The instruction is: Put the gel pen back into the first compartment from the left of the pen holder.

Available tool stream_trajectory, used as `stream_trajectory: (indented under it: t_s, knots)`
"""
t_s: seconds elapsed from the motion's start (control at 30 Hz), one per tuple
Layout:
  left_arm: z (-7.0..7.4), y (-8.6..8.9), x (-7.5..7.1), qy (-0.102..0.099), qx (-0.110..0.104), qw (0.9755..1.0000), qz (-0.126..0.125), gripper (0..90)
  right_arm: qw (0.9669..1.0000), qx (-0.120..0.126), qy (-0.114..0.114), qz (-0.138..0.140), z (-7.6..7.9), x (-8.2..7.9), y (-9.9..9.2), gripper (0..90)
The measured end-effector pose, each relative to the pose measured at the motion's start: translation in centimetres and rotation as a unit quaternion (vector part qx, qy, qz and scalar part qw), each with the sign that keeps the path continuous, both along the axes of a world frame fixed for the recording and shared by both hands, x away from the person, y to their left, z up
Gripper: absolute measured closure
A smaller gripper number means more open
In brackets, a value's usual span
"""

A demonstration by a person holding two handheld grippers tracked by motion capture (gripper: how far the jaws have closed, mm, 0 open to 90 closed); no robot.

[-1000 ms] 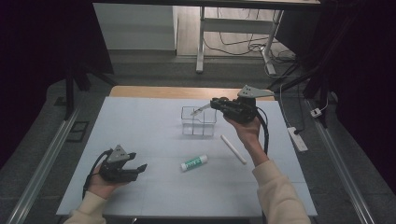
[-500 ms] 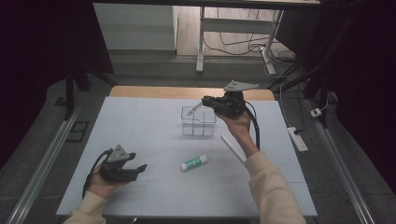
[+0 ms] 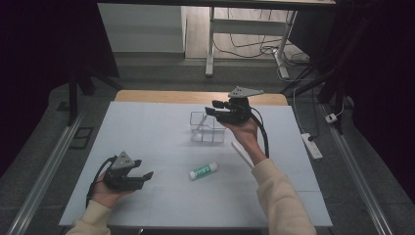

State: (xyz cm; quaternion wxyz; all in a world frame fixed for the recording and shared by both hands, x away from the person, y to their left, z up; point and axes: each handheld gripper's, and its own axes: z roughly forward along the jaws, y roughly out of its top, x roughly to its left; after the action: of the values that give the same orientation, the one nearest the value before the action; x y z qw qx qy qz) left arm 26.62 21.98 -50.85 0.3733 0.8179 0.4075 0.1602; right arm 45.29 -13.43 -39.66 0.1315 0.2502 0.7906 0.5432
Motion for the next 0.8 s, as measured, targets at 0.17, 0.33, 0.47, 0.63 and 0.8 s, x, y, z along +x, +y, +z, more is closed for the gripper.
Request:
stream_trajectory:
  t_s: [0.17,0.33,0.47,0.63,0.8]
  knots:
    - [0.0,-0.1,0.0,0.001,0.001,1.0,-0.002,34.4,1.0,-0.004,0.0,-0.003,-0.2,-0.5,-0.9,49.2]
    - [0.0,-0.1,0.0,0.001,0.001,1.0,0.0,34.4,1.0,-0.004,0.0,-0.001,-0.6,-0.9,-1.8,47.8]
    - [-0.1,-0.1,0.0,0.003,0.0,1.0,0.0,34.4,1.0,0.008,0.004,-0.002,-1.1,-1.5,-2.7,47.4]
    - [0.0,-0.2,0.0,0.002,0.001,1.0,-0.001,34.4,1.0,0.007,0.001,-0.003,-1.6,-2.3,-3.6,47.3]
    - [0.0,-0.2,0.0,0.002,0.001,1.0,-0.001,34.4,1.0,0.001,-0.003,-0.005,-2.2,-3.0,-4.5,47.4]
